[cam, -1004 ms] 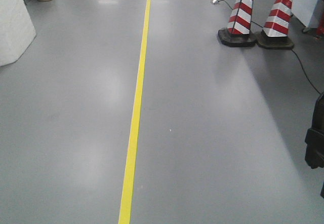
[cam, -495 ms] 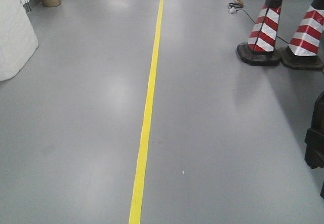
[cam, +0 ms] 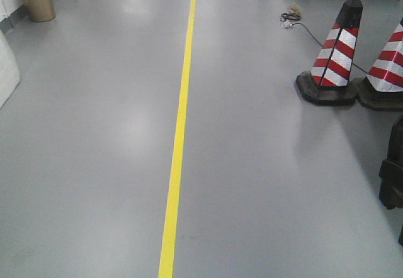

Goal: Move and align brake pads A on conveyor
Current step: 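Drive along the yellow floor line past the striped cones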

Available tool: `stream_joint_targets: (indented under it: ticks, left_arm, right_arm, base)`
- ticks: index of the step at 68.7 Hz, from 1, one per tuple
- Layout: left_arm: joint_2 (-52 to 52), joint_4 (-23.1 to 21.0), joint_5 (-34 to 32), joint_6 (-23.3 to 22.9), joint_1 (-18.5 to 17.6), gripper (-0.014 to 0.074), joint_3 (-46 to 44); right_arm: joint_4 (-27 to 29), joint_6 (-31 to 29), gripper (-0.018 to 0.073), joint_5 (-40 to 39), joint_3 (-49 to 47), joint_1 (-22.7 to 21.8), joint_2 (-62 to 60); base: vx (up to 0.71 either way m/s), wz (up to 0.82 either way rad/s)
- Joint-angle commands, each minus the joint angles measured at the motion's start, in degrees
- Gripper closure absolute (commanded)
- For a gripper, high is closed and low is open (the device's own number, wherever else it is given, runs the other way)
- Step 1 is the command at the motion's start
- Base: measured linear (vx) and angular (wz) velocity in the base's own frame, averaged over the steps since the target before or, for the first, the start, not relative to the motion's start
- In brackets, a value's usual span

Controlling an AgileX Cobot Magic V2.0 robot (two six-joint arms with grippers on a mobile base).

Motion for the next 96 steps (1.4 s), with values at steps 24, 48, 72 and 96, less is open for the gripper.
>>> stream_joint_targets:
  ticks: [24,48,72,96]
  left_arm:
    - [0.75,1.39,-5.23,-0.19,-0.23,0.0603,-1.59]
    - [0.7,1.34,-5.28,-0.19,-0.23,0.0603,-1.59]
    - [0.7,1.34,-5.23,-0.19,-0.23,0.0603,-1.59]
    - [0.7,1.34,-5.23,-0.19,-0.23,0.0603,-1.59]
  right_arm:
    - [-1.21,-0.44,0.0566,-5.47,-1.84,-0.06,0.13]
    - [-1.21,-0.44,0.0566,-5.47,-1.84,-0.06,0.13]
    - [-1.14,-0.44,0.0566,-5.55,-1.84,-0.06,0.27]
    - [-1.13,-0.44,0.0566,-5.49,-1.84,-0.06,0.27]
  base:
    - [0.72,-0.12]
    - [0.71,0.04]
    - [0.66,-0.02]
    - [0.64,-0.07]
